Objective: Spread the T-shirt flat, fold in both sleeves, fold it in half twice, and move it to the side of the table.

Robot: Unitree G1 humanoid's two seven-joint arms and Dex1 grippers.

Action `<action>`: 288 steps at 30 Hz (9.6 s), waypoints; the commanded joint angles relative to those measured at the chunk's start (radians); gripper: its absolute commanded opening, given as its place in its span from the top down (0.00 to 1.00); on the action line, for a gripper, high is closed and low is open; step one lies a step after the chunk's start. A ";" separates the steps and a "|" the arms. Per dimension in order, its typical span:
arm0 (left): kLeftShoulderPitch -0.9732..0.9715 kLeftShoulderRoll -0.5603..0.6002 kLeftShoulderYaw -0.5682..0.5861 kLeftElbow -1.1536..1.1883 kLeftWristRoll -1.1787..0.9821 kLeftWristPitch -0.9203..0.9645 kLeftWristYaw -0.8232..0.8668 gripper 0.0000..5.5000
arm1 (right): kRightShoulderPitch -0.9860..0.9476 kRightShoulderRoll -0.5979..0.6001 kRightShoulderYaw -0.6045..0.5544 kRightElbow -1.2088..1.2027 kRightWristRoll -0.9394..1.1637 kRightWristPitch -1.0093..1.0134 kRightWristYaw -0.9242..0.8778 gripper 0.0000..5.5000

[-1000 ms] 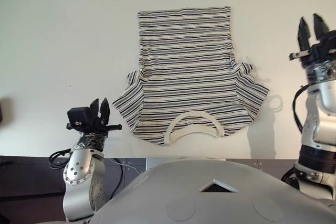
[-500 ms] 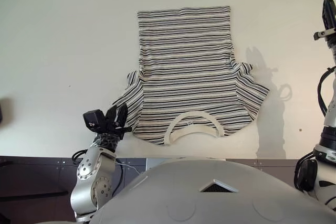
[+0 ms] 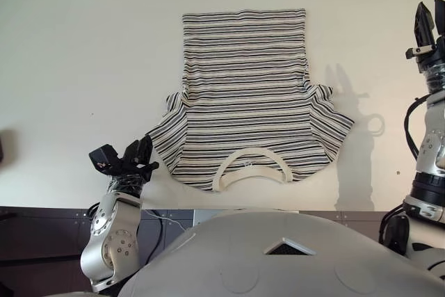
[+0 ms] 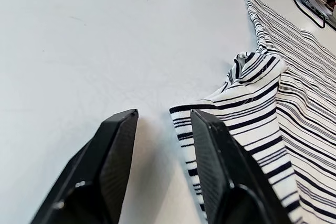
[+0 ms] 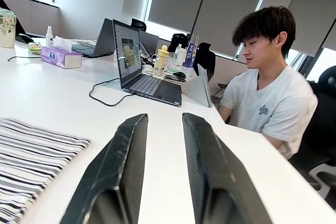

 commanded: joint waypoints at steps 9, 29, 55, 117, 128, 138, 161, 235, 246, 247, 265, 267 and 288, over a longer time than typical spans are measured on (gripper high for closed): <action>-0.002 0.045 -0.052 0.064 -0.015 0.033 -0.049 0.71 | 0.170 0.118 0.074 -0.151 0.073 0.118 -0.044 0.78; -0.084 0.182 -0.014 -0.019 0.017 0.029 -0.090 0.97 | 0.177 0.152 0.105 -0.125 -0.011 0.061 -0.085 0.78; -0.217 0.502 -0.464 -0.202 0.455 0.125 -0.222 0.93 | 0.186 0.198 0.180 -0.077 -0.049 0.038 -0.084 0.78; -0.419 0.688 -0.306 0.046 0.412 -0.093 -0.549 0.83 | 0.344 -0.031 0.187 -0.122 -0.006 -0.024 0.254 0.78; -0.643 0.577 -0.533 0.440 0.655 -0.303 -0.481 0.83 | 0.267 -0.072 0.131 -0.029 0.030 -0.019 0.301 0.78; -0.532 0.608 -0.507 0.460 0.797 -0.393 -0.378 0.83 | 0.395 -0.099 0.048 -0.074 0.204 0.204 0.336 0.78; -0.354 0.541 -0.448 0.072 0.702 -0.296 -0.394 0.82 | 0.549 -0.029 0.048 -0.321 0.536 0.747 0.091 0.63; -0.271 0.599 -0.419 -0.033 0.669 -0.321 -0.502 0.82 | 0.283 -0.298 0.132 -0.339 0.446 0.551 0.429 0.85; -0.141 0.676 -0.410 -0.147 0.690 -0.407 -0.574 0.82 | 0.409 -0.282 0.400 -0.121 0.109 0.267 0.518 0.85; -0.145 0.684 -0.405 -0.151 0.691 -0.412 -0.581 0.82 | 0.410 -0.273 0.415 -0.088 0.087 0.244 0.517 0.85; 0.117 0.780 -0.269 0.321 1.295 -1.383 -0.294 0.67 | 0.147 -0.305 0.088 -0.251 0.423 0.437 0.420 0.85; 0.125 0.783 -0.283 0.334 1.343 -1.402 -0.262 0.67 | 0.135 -0.308 0.090 -0.237 0.414 0.438 0.425 0.85; 0.103 0.800 -0.389 0.337 1.295 -1.303 -0.257 0.87 | 0.199 -0.338 0.154 -0.213 0.245 0.337 0.511 0.85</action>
